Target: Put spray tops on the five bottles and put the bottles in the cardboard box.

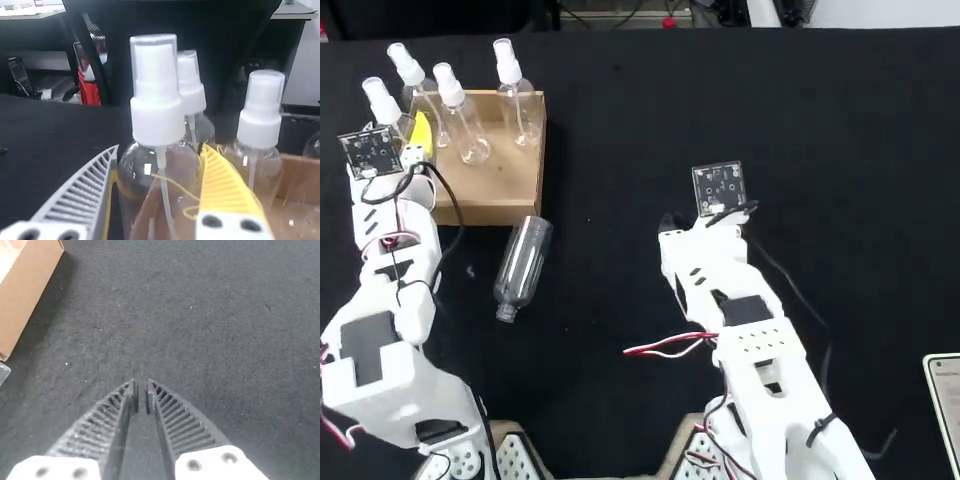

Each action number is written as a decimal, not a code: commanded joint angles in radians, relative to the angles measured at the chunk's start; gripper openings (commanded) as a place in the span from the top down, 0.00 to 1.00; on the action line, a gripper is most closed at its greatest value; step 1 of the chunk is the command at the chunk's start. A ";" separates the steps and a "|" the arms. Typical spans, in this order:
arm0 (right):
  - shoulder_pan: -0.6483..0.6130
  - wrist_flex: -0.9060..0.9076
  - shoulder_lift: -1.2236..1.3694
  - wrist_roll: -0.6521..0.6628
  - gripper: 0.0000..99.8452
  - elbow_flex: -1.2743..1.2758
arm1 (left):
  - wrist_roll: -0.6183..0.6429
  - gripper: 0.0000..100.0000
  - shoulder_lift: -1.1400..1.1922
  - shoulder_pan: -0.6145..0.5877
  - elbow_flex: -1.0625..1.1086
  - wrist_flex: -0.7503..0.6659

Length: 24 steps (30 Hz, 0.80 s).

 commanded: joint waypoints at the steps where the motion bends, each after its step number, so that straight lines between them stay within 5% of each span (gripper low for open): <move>1: 0.023 -0.026 0.004 -0.003 0.97 -0.004 | -0.009 0.95 0.037 -0.015 -0.061 -0.023; 24: 0.023 -0.026 0.004 -0.003 0.97 -0.004 | -0.008 0.95 0.083 -0.013 -0.044 -0.015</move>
